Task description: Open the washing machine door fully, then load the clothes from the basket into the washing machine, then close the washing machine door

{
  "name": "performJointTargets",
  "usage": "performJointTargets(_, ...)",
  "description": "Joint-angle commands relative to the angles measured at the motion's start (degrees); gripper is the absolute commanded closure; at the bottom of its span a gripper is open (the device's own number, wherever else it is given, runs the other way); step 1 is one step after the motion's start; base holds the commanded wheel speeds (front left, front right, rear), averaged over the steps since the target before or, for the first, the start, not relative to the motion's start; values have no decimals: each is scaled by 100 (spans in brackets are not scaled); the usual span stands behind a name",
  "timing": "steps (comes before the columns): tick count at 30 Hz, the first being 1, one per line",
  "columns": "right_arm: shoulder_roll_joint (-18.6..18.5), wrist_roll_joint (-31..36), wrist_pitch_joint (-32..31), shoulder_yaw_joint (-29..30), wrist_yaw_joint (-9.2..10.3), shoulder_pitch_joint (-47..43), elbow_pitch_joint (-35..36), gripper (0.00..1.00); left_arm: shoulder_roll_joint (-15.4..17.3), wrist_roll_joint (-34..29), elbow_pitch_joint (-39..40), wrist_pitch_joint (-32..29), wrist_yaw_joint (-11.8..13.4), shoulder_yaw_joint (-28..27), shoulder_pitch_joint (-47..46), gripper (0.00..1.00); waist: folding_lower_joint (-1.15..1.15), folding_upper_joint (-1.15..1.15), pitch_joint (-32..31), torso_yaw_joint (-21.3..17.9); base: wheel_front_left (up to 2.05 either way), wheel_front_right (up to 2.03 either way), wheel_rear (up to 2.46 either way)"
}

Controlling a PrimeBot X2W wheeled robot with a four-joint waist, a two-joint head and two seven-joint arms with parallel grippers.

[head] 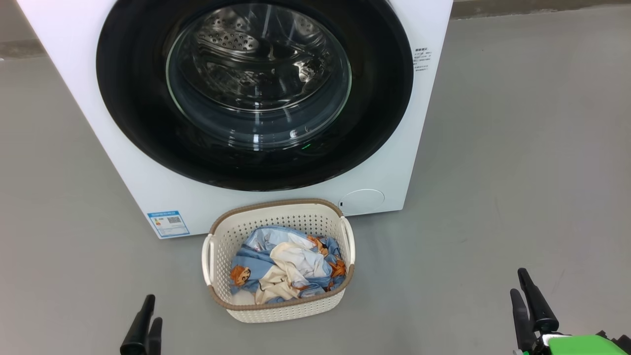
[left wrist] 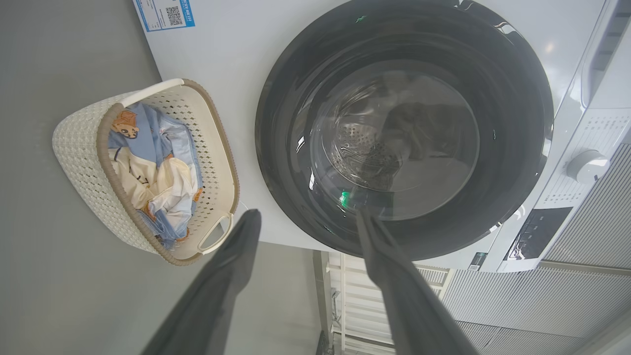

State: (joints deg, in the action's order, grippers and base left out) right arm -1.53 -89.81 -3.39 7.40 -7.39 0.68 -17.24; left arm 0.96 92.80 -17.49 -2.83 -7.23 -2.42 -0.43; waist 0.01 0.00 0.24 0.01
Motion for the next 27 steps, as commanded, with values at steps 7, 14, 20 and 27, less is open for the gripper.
performJointTargets(7, -44, 256, 160, -89, -2, 212, 287, 0, 95, -250, 259, 154, -10, -77, -272, 0, -1, 0, -14, 9, 0, 0, 0)
performJointTargets(14, -50, 626, 278, -54, -3, 266, 347, 0, 101, -374, 376, 268, -11, -155, -297, 0, -1, 0, -36, 16, 0, 0, 0)
performJointTargets(20, -56, 1007, 395, -60, -3, 361, 538, 0, 108, -660, 596, 382, -12, -239, -324, 0, -1, 0, -68, 33, 0, 0, 0)
performJointTargets(27, -63, 1235, 512, -12, -4, 425, 852, 0, 115, -988, 837, 495, -3, -365, -374, 0, -1, 0, -89, 70, 0, 0, 0)
